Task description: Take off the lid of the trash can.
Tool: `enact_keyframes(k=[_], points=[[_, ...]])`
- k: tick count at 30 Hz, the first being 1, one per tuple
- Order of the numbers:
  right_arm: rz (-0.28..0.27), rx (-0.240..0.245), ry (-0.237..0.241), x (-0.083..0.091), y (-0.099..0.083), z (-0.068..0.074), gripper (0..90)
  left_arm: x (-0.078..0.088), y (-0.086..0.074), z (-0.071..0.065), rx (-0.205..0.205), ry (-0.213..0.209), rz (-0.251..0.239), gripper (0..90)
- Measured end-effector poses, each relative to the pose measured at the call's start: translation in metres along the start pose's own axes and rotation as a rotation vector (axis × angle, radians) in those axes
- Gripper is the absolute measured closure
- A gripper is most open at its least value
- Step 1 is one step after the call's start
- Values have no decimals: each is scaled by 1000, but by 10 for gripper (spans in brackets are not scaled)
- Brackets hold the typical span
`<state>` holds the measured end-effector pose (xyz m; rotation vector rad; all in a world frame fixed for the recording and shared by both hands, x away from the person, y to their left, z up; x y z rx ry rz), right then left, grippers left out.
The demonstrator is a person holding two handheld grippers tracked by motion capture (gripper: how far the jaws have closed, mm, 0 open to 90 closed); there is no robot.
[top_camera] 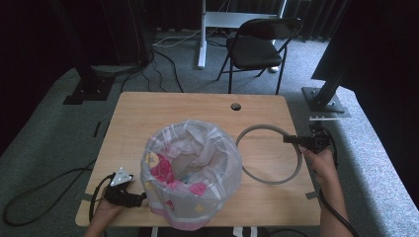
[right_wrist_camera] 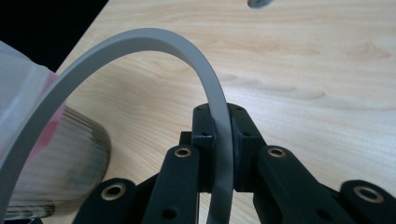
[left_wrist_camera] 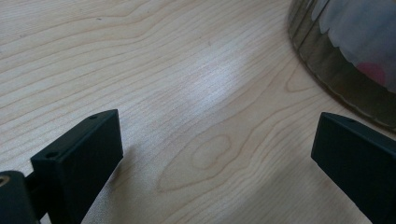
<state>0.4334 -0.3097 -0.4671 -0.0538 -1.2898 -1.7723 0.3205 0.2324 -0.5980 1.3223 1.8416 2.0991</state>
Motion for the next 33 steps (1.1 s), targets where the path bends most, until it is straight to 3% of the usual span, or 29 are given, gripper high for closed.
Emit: enact_keyframes(k=[33], points=[[149, -91, -85, -47, -76, -47, 827, 0, 0, 0, 1, 1, 3, 21]])
Point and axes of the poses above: each handheld gripper's, and its own axes: x roughly backward along the jaws, y roughly out of its top, z roughly to its left, the point moved 8 cm from there along -x, roughly forward along the jaws, and after that the axes turned 9 degrees about -z, right-handed, at the moved point
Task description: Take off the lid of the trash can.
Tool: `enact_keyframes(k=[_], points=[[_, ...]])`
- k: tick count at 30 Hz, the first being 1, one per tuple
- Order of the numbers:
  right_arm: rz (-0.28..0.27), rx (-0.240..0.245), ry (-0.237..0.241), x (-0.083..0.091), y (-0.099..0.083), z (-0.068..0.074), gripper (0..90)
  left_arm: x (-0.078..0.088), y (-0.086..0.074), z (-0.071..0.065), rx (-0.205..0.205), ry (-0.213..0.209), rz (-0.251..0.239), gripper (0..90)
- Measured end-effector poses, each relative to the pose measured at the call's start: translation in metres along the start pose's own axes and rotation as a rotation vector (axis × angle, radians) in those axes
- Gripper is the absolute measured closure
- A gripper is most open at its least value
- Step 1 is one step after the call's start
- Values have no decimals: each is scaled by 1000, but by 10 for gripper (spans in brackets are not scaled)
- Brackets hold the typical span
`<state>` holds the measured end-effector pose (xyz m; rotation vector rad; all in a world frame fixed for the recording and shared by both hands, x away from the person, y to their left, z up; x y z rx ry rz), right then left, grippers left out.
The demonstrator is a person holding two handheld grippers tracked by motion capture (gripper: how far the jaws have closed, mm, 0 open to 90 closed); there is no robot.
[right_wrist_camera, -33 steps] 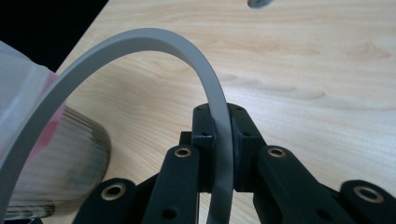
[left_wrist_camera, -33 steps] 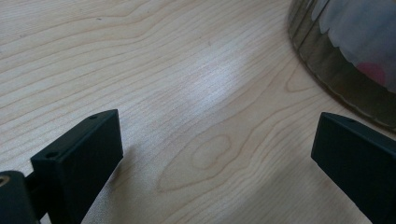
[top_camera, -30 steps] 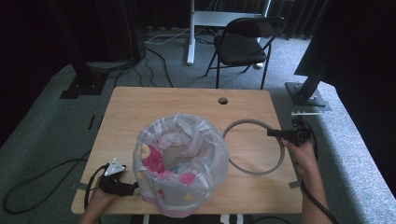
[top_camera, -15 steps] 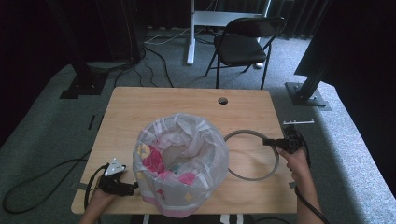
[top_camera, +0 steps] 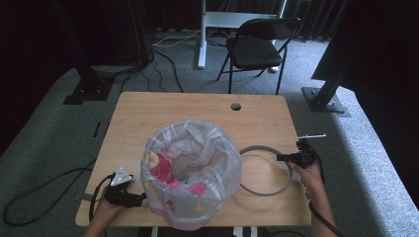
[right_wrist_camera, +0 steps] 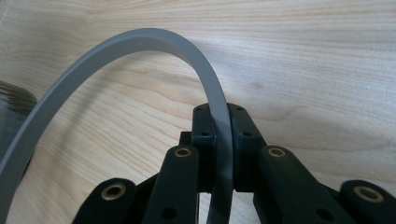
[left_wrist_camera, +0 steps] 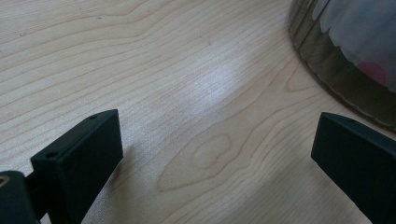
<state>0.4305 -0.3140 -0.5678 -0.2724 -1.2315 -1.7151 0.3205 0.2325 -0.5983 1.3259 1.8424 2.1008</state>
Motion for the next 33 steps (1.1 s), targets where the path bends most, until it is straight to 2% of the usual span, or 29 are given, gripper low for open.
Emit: enact_keyframes(k=[10, 17, 24, 29, 33], points=[[33, 37, -61, -5, -7, -5, 826, 0, 0, 0, 2, 0, -1, 22], [44, 26, -44, -11, -12, -6, 826, 0, 0, 0, 1, 0, 0, 22], [49, 23, -70, -11, -14, -10, 807, 0, 0, 0, -3, -1, 5, 22], [55, 15, -68, -10, -17, -12, 770, 0, 0, 0, -2, -2, 4, 22], [57, 29, -77, -8, -17, -11, 680, 0, 0, 0, -1, -4, 4, 22]])
Point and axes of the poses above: each handheld gripper's, and its own axes: x roughly backward along the jaws, y roughly out of its top, z roughly to its left, the point moved 8 cm from there along -x, roughly forward along the jaws, and after that the axes turned 9 degrees about -z, right-handed, at the moved point
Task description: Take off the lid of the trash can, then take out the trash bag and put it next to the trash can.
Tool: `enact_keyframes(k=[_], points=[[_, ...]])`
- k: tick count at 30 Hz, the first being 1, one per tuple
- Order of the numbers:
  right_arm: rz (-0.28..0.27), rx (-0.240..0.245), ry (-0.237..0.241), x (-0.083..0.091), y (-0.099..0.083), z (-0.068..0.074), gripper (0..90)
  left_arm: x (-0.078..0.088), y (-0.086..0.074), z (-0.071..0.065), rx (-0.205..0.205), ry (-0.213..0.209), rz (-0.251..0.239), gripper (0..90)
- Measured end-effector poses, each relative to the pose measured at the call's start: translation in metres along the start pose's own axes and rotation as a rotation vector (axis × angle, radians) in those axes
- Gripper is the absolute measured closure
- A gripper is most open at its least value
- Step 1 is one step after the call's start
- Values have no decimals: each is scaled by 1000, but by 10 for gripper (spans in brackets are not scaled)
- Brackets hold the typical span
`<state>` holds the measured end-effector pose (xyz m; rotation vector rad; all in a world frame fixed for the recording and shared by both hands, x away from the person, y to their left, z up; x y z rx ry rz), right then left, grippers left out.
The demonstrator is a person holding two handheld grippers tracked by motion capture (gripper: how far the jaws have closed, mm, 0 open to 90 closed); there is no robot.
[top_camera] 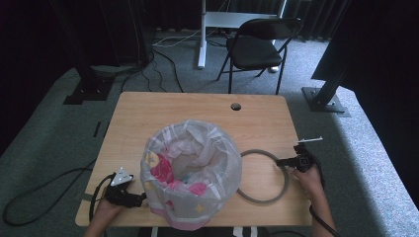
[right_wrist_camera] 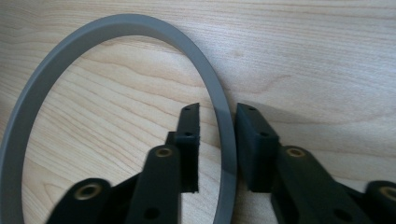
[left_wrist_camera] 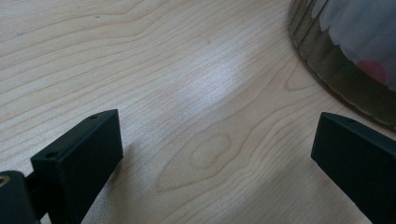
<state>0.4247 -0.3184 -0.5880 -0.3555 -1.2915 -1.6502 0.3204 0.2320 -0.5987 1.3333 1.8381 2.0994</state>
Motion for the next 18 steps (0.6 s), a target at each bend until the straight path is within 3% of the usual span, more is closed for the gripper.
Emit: enact_keyframes(k=[7, 12, 18], points=[[-16, 38, -19, 6, 2, 4, 467, 0, 0, 0, -3, -2, 4, 21], [-79, 67, 75, 10, 5, 15, 324, 0, -1, -1, -6, -10, 12, 21], [-89, 122, 145, 11, 6, 27, 204, 1, -1, -2, -13, -13, 10, 21]])
Point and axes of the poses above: each handheld gripper's, and its own axes: x roughly backward along the jaws, y roughly out of its top, z roughly to its left, the point moved 8 cm from there along -x, roughly forward along the jaws, and after that the axes turned 9 degrees about -z, right-handed, at the moved point
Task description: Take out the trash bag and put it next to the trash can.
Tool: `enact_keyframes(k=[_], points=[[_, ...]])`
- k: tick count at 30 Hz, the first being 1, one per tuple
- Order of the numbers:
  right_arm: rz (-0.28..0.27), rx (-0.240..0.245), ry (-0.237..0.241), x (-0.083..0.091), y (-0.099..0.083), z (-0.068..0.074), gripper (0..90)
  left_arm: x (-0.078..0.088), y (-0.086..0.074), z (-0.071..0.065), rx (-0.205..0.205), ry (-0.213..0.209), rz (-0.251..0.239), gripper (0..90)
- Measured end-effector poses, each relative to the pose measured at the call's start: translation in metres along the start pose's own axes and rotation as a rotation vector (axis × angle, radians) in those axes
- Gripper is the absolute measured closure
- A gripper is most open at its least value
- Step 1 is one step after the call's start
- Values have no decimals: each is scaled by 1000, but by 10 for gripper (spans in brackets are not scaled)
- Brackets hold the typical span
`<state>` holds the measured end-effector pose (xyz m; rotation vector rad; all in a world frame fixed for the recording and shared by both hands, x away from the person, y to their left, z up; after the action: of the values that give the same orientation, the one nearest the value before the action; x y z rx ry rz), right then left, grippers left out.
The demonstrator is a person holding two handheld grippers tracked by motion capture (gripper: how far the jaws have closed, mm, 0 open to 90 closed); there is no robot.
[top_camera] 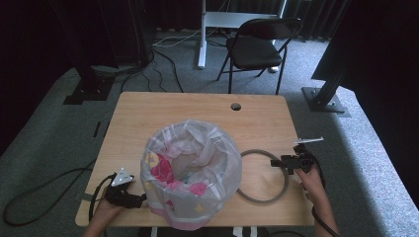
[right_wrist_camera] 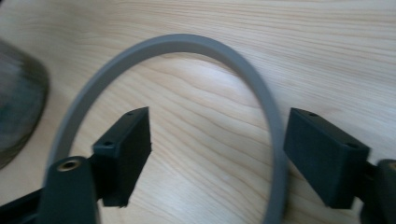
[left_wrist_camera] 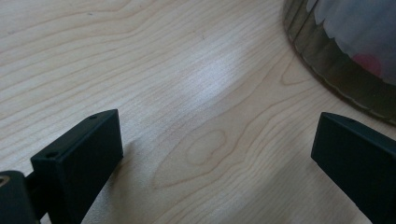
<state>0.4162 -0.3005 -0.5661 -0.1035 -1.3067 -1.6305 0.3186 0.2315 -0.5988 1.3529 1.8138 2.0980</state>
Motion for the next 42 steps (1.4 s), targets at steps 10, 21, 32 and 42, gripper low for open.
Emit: enact_keyframes(k=[10, 21, 32, 42], points=[[-44, 64, -1, 4, 9, 13, 188, 7, -2, -2, 1, -24, 30, 21], [-77, 93, 32, 12, 19, 29, 120, 26, -4, -2, 46, -48, 26, 0], [-134, 139, 72, 23, 35, 46, 123, 47, 11, -7, 32, -36, -28, 0], [-184, 195, 116, 35, 60, 72, 131, 67, 31, -17, -8, -64, -49, 0]])
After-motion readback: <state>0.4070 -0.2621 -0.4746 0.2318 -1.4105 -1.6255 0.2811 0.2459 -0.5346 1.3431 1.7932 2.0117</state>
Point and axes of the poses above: each handheld gripper's, and its own axes: x roughly backward along the jaws, y roughly out of its top, z roughly to its left, the point moved 8 cm from there along -x, roughly forward along the jaws, and after that the axes turned 9 degrees about -z, right-handed, at the moved point
